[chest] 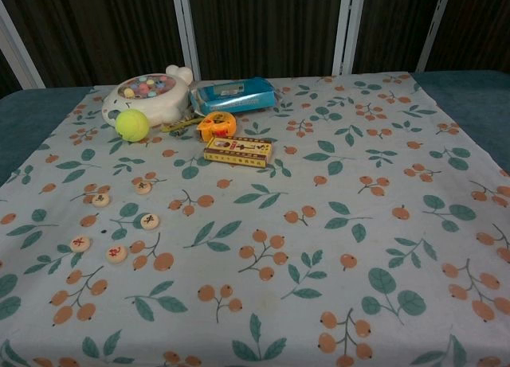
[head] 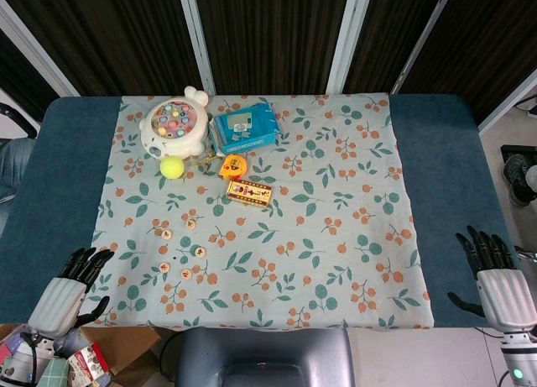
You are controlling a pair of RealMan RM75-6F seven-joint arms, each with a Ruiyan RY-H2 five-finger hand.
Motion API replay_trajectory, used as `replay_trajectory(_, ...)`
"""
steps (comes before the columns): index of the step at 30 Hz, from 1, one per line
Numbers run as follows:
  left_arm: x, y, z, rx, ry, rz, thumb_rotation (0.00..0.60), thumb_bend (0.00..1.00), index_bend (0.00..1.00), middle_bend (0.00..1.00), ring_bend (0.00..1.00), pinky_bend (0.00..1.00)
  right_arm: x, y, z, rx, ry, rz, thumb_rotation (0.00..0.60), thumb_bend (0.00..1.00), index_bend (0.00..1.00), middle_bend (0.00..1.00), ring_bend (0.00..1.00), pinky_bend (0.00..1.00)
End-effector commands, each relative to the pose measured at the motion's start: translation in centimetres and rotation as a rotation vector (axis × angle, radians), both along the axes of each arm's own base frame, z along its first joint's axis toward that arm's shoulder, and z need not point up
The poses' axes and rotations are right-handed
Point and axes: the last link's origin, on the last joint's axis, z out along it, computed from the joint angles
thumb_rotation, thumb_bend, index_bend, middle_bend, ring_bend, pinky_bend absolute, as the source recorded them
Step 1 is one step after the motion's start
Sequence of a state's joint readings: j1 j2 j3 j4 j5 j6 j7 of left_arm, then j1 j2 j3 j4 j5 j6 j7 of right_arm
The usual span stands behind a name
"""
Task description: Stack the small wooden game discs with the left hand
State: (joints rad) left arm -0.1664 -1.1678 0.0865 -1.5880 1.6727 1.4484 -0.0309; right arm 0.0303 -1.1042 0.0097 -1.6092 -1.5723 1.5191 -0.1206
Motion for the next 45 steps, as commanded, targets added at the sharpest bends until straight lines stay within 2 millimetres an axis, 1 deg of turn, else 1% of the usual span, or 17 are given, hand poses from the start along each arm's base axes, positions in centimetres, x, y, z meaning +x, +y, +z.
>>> replay_trajectory(1,0.1,-0.1,-0.2,-0.006,0.007,-0.008,0.6,0.41,0.02,0.07,0.0,0.0,0.1,-0.1,-0.3,0.012,0.0,0.003,0.6,0.2,0.0,0.0,0.0,0.0)
replay_trajectory(2,0.1,-0.2,-0.3,-0.011,0.008,-0.008,0.6,0.41,0.02,0.07,0.0,0.0,0.2,-0.2,-0.3,0.015,-0.001,0.004,0.6,0.2,0.0,0.0,0.0,0.0)
replay_trajectory(4,0.3,0.1,-0.7,0.011,-0.019,-0.003,0.6,0.41,0.04,0.13,0.08,0.12,0.2,-0.2,-0.4,0.02,0.002,0.005,0.6,0.2,0.0,0.0,0.0,0.0)
replay_trajectory(5,0.7,0.4,-1.0,0.048,-0.06,-0.009,0.6,0.41,0.07,0.26,0.25,0.35,0.3,-0.2,-0.5,0.02,-0.003,0.005,0.6,0.19,0.0,0.0,0.0,0.0)
replay_trajectory(6,0.9,0.8,-1.8,0.083,-0.121,-0.002,0.6,0.41,0.12,0.48,0.5,0.64,0.3,-0.3,-0.5,0.019,-0.006,0.008,0.6,0.19,0.0,0.0,0.0,0.0)
replay_trajectory(7,1.0,1.0,-2.6,0.091,-0.174,0.014,0.6,0.41,0.16,0.64,0.67,0.81,0.3,-0.3,-0.5,0.018,-0.006,0.008,0.6,0.19,0.0,0.0,0.0,0.0)
replay_trajectory(8,0.9,1.2,-3.5,0.086,-0.221,0.029,0.6,0.41,0.22,0.84,0.87,0.96,0.3,-0.3,-0.5,0.019,-0.005,0.008,0.6,0.2,0.0,0.0,0.0,0.0)
replay_trajectory(9,0.8,1.6,-4.5,0.068,-0.261,0.049,0.6,0.41,0.28,0.96,0.98,1.0,0.3,-0.3,-0.6,0.021,-0.006,0.006,0.6,0.2,0.0,0.0,0.0,0.0)
replay_trajectory(10,0.5,1.9,-5.3,0.044,-0.268,0.07,0.6,0.42,0.31,0.99,1.0,1.0,0.3,-0.4,-0.6,0.022,-0.005,0.004,0.6,0.2,0.0,0.0,0.0,0.0)
replay_trajectory(12,0.2,2.5,-6.5,0.0,-0.246,0.098,0.6,0.42,0.35,1.0,1.0,1.0,0.3,-0.5,-0.7,0.025,-0.003,0.002,0.6,0.2,0.0,0.0,0.0,0.0)
replay_trajectory(16,0.1,4.1,-8.5,-0.011,-0.209,0.134,0.6,0.42,0.34,1.0,1.0,1.0,0.3,-0.5,-0.7,0.024,-0.002,0.001,0.6,0.2,0.0,0.0,0.0,0.0)
replay_trajectory(24,0.5,5.3,-11.2,-0.058,-0.207,0.163,0.6,0.41,0.34,1.0,1.0,1.0,0.2,-0.5,-0.6,0.017,0.0,-0.006,0.6,0.2,0.0,0.0,0.0,0.0)
replay_trajectory(30,0.7,5.7,-12.4,-0.077,-0.172,0.174,0.6,0.41,0.34,1.0,1.0,1.0,0.2,-0.4,-0.4,0.016,-0.004,-0.004,0.6,0.2,0.0,0.0,0.0,0.0)
replay_trajectory(38,0.7,6.5,-13.5,-0.072,-0.169,0.191,0.6,0.41,0.34,1.0,1.0,1.0,0.1,-0.2,-0.1,0.011,-0.013,-0.001,0.6,0.2,0.0,0.0,0.0,0.0)
replay_trajectory(45,0.8,6.9,-14.2,-0.077,-0.159,0.196,0.6,0.41,0.36,1.0,1.0,1.0,0.1,-0.2,0.0,0.007,-0.015,-0.002,0.6,0.2,0.0,0.0,0.0,0.0)
